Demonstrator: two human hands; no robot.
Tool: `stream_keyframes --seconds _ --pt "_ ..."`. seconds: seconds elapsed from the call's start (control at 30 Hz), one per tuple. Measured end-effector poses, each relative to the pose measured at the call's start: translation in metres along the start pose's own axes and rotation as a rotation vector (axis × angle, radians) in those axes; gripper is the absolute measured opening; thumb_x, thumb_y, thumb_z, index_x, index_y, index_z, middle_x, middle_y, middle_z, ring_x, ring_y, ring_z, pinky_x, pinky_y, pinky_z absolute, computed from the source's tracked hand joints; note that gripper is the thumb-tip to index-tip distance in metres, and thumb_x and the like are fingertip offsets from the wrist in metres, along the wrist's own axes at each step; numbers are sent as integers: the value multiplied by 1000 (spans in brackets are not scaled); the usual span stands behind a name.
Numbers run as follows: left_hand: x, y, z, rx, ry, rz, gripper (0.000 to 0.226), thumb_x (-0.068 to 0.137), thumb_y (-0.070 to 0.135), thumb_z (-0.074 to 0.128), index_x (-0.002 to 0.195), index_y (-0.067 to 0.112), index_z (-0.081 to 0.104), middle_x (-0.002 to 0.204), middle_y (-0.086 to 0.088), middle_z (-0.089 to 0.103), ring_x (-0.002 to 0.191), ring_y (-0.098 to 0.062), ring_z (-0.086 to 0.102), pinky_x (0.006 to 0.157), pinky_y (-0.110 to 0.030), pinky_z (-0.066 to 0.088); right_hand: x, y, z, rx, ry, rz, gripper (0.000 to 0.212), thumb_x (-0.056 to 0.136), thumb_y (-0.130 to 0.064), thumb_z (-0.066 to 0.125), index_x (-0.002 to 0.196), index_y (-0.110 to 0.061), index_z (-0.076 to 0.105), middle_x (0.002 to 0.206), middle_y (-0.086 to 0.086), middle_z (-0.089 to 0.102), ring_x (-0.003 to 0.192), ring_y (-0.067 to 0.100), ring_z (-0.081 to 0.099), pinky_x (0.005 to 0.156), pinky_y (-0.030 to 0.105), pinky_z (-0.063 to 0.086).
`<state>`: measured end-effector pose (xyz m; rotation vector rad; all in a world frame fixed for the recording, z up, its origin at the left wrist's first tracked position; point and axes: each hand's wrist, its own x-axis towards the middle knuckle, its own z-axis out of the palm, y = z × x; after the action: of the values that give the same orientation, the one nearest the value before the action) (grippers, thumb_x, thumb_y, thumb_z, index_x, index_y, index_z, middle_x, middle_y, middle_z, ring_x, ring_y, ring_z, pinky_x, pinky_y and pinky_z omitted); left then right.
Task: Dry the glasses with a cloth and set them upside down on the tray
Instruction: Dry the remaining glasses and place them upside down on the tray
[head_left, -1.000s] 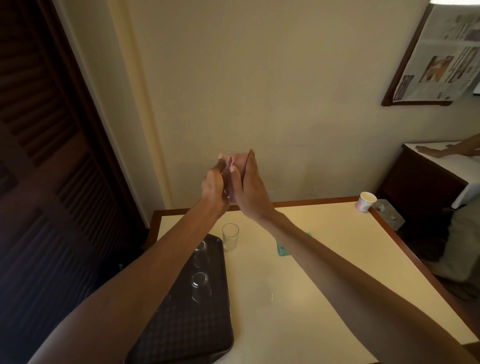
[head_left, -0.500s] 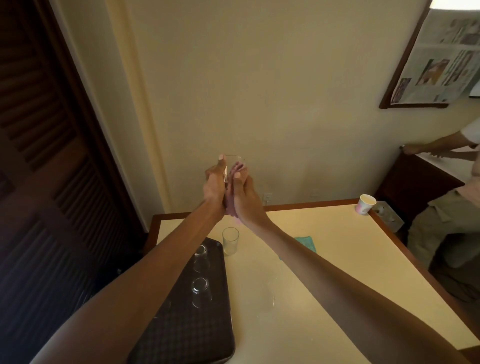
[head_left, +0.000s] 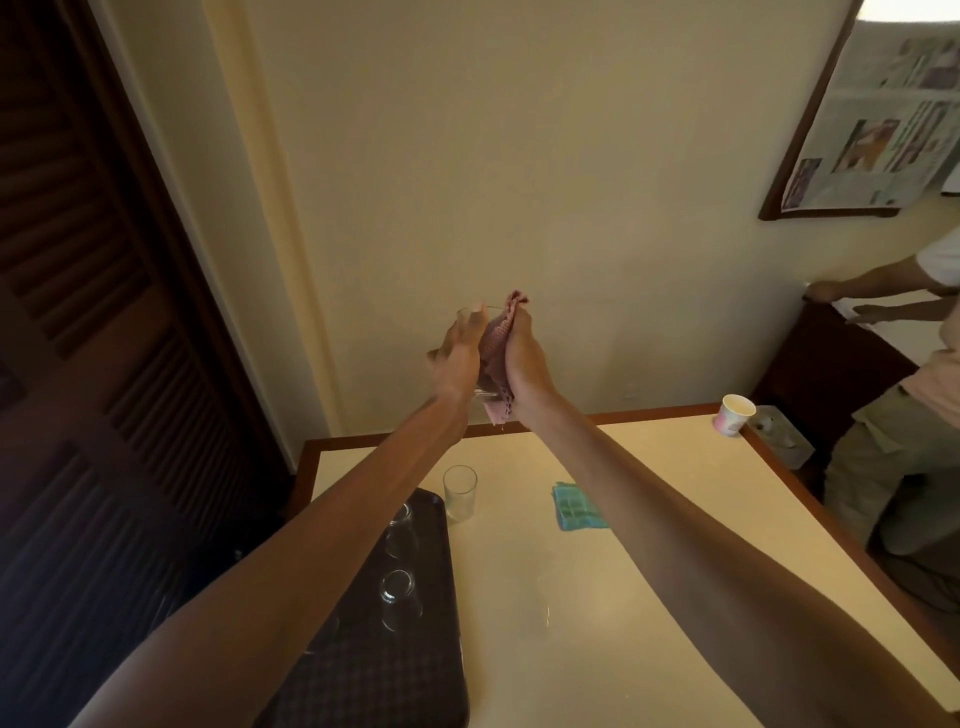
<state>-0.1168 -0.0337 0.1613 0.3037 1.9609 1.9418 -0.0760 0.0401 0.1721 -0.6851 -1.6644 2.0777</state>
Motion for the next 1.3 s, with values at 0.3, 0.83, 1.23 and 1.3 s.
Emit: stream_keyframes --seconds 0.3,0.83,1.23,1.3 --pt "4 23 7 -242 4 -114 64 98 69 43 128 18 66 120 -6 74 115 -25 69 83 -37 57 -5 18 -4 -431 -39 -599 33 107 -42 37 125 -16 41 107 5 62 87 10 66 66 19 56" --pt "1 12 39 -2 173 -13 68 96 66 53 148 22 49 134 -7 40 126 -26 46 103 -39 41 27 -9 -23 4 -72 119 64 98 -67 31 103 -17 70 103 11 75 96 26 72 94 46 57" --pt "6 17 27 -284 35 -118 58 101 67 41 121 24 75 115 -3 77 114 -23 71 97 -42 58 15 10 -25 -471 -28 -701 49 103 -55 35 129 -16 44 111 3 63 95 13 67 76 33 60" --pt "1 18 28 -280 56 -109 54 107 58 36 121 22 75 117 -6 77 113 -24 71 103 -48 56 18 -3 -30 -413 -23 -631 46 104 -51 37 129 -14 47 105 2 66 86 9 68 70 25 59"
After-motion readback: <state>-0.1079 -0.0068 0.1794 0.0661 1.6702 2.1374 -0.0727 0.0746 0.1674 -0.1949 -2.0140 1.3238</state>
